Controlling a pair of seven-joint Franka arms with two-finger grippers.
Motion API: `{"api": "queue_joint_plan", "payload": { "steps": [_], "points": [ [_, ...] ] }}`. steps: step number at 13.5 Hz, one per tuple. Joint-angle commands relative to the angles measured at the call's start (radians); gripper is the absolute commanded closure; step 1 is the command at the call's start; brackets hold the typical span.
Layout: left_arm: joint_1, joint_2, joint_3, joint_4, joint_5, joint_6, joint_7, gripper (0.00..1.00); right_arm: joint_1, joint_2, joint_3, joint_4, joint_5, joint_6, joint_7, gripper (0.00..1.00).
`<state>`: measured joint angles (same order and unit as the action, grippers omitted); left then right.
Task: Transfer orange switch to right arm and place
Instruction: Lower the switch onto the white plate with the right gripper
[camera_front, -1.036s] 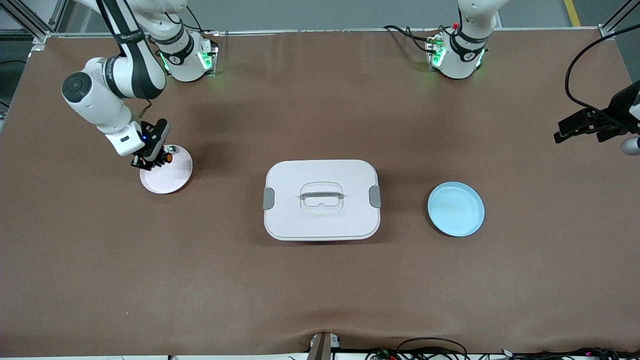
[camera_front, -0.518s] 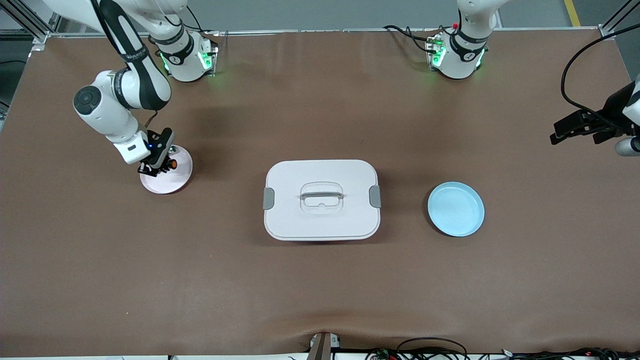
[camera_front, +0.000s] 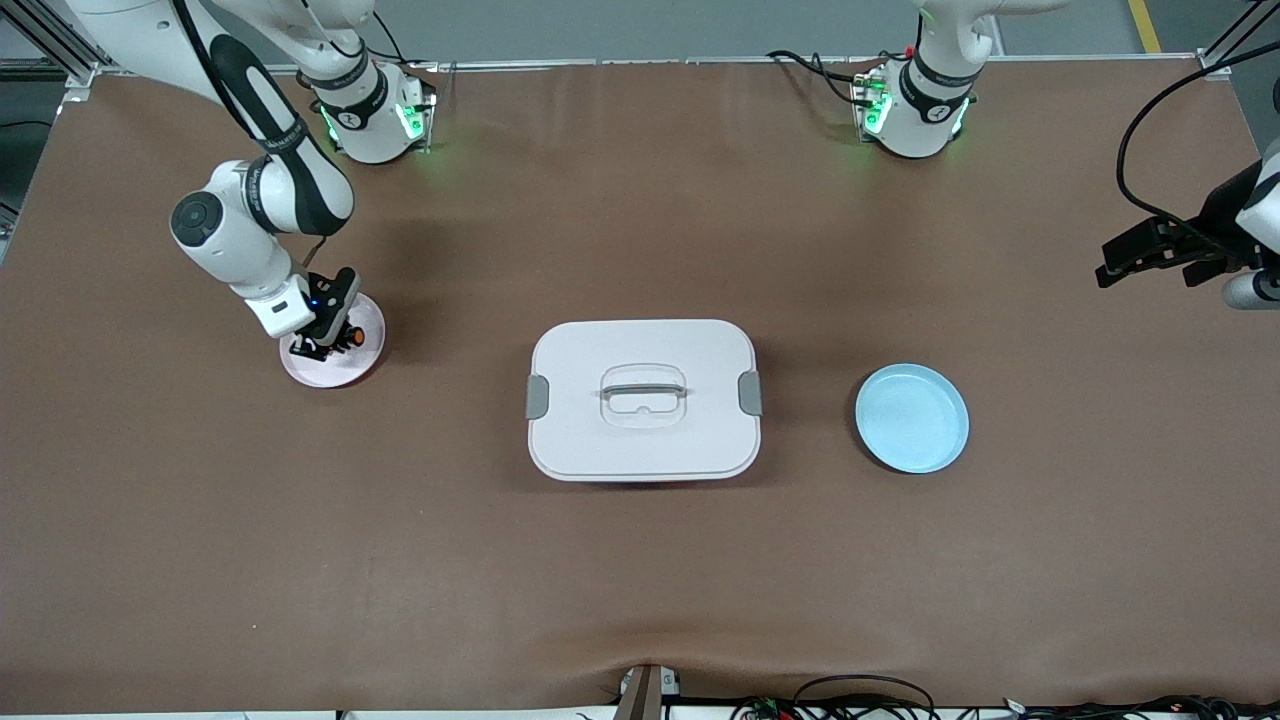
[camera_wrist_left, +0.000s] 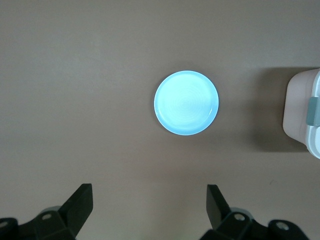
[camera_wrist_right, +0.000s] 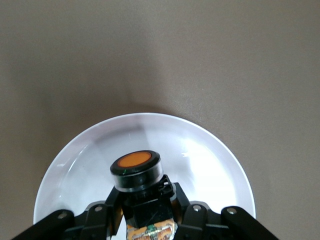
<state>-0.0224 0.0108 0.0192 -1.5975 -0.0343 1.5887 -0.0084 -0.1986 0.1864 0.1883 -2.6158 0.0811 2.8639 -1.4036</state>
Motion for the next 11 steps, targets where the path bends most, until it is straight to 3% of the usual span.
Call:
{"api": "queue_joint_plan", "payload": {
  "steps": [1,4,11],
  "points": [
    [-0.057,-0.025,0.054,-0.021,0.008,0.011,0.013,0.0,-0.025,0.001,0.005,-0.001,-0.027,0.011,-0.011,1.0],
    [-0.07,-0.025,0.074,-0.018,0.01,0.011,0.013,0.0,-0.042,0.024,-0.01,0.006,-0.07,0.023,-0.011,1.0],
    [-0.065,-0.044,0.065,-0.012,0.036,0.005,0.012,0.0,-0.042,0.056,-0.021,0.011,-0.073,0.045,-0.006,1.0]
  ]
}}
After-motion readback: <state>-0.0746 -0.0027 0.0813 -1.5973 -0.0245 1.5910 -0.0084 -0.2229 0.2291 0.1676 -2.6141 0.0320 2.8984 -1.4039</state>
